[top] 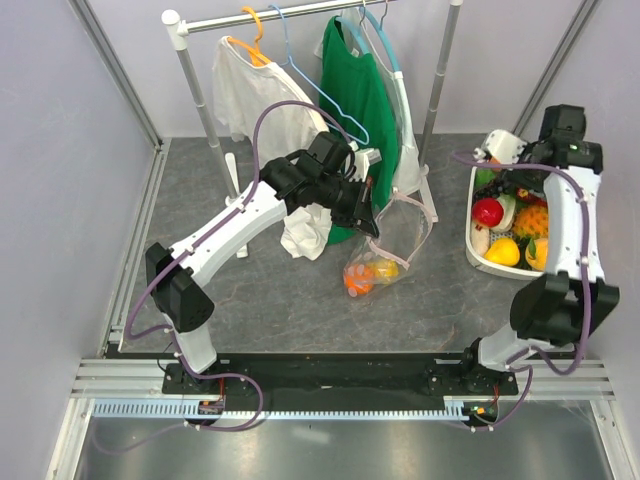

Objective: Place the food in the zip-top bag and seal the zipper
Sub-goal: Pick up the fake vegetable from the bin.

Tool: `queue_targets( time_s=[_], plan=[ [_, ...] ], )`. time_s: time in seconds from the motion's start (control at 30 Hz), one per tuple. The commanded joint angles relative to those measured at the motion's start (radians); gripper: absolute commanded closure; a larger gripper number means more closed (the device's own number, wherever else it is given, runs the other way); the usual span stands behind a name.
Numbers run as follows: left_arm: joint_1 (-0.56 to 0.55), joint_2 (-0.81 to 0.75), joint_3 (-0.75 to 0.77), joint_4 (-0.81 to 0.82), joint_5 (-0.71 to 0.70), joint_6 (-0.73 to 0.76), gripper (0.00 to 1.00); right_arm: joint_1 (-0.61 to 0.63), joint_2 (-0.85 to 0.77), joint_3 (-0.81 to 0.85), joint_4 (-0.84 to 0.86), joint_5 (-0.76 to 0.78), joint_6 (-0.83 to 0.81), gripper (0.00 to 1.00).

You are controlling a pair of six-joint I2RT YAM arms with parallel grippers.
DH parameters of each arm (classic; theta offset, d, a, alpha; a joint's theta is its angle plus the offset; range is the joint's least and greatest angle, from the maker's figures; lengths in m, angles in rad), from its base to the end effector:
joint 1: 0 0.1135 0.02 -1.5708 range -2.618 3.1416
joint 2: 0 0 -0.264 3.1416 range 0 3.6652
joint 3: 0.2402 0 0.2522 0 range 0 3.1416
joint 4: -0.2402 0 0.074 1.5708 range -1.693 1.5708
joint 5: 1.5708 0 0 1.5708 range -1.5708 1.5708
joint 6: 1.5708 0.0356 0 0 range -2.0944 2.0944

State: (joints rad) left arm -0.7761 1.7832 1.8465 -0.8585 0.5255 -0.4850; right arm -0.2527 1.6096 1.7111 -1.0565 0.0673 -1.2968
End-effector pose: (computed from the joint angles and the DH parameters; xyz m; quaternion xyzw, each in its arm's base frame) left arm 0.2656 -0.2857 0.3721 0.2268 0.8703 -0.4095 0.1532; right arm 0.3200 -0.0851 0.3724 -0.4661 0.8307 -0.2348 0.1940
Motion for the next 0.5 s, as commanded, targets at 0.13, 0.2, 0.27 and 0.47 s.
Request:
queue_targets(
  time_s=[0.13,0.2,0.27,0.47],
  plan=[
    [0.005,-0.034,-0.012,0.015,0.014,0.028,0.98,-0.002,-0.184,0.183,-0.123,-0.577,0.445,1.00],
    [0.008,-0.034,-0.010,0.015,0.014,0.023,0.98,0.000,-0.215,0.174,-0.100,-0.811,0.627,1.00],
    [0.009,-0.034,-0.015,0.015,0.010,0.019,0.98,-0.002,-0.273,0.122,-0.036,-0.984,0.772,1.00],
    [0.012,-0.041,-0.024,0.024,0.011,0.008,0.98,0.023,-0.571,-0.558,1.454,-1.190,2.013,1.00]
  ],
)
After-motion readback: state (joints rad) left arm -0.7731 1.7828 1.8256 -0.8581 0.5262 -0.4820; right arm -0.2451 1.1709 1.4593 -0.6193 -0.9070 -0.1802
